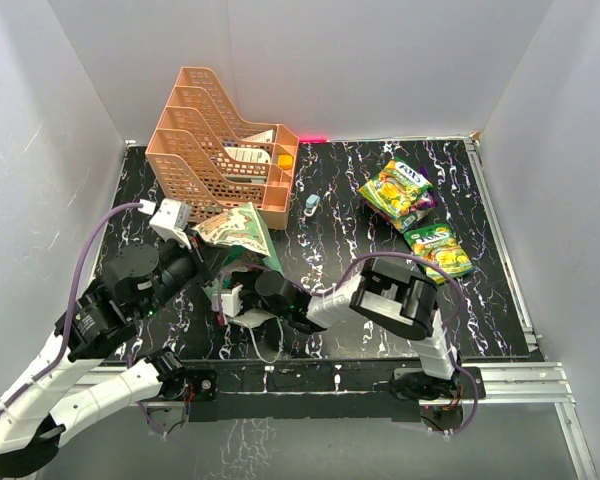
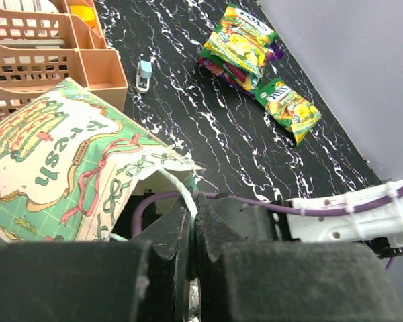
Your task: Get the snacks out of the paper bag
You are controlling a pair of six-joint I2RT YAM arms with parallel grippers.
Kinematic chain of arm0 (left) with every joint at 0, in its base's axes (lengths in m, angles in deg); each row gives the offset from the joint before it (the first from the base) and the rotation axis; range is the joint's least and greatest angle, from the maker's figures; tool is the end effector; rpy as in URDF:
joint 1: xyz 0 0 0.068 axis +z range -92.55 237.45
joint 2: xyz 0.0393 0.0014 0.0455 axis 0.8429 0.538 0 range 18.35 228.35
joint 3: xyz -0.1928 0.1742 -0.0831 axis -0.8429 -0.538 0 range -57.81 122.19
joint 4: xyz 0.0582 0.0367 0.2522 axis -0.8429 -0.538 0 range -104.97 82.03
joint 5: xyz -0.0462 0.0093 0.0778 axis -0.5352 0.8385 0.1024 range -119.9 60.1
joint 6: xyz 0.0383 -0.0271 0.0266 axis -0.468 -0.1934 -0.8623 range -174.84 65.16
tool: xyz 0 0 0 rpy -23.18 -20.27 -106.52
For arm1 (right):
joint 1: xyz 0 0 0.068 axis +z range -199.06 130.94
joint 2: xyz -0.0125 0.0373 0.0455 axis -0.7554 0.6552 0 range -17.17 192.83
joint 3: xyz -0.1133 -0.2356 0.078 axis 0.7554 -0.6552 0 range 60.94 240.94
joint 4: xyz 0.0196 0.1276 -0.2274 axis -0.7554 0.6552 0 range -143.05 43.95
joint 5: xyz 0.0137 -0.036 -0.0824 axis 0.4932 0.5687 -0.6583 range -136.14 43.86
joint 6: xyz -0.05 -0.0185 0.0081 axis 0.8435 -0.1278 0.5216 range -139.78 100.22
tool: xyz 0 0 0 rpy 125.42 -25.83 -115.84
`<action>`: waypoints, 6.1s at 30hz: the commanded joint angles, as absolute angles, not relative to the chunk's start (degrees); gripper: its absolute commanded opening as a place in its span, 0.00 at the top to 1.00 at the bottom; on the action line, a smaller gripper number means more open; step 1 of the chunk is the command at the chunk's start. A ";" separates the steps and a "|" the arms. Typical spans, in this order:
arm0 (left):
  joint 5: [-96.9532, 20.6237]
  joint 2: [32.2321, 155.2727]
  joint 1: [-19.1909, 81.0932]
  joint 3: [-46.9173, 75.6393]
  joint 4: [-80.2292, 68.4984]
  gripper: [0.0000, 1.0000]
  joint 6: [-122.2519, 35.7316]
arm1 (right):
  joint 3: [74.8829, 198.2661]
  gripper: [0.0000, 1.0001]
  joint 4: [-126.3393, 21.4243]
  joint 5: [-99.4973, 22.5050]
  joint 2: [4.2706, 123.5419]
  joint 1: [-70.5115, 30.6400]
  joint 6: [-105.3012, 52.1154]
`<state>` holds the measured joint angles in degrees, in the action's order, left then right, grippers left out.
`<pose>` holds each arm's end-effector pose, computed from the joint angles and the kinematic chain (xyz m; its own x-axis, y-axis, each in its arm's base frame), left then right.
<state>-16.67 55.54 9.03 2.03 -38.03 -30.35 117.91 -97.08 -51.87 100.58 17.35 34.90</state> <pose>0.0860 -0.0848 0.4087 -0.3174 -0.2503 -0.9147 0.4901 0.7824 -0.3842 0.1713 0.3833 0.1310 0.6462 -0.5491 -0.5301 -0.5992 0.0652 -0.7980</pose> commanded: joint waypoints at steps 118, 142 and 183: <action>-5.88 58.44 9.20 4.46 -40.59 1.00 -29.70 | 102.31 0.92 -49.31 -70.83 64.46 -40.38 -14.96; -9.38 62.39 9.20 3.95 -38.27 1.00 -27.25 | 97.21 0.31 -58.41 -45.44 32.81 3.09 -34.82; -24.65 61.42 9.24 5.41 -34.44 1.00 -32.25 | 110.41 0.27 -103.71 -73.75 92.85 18.75 34.23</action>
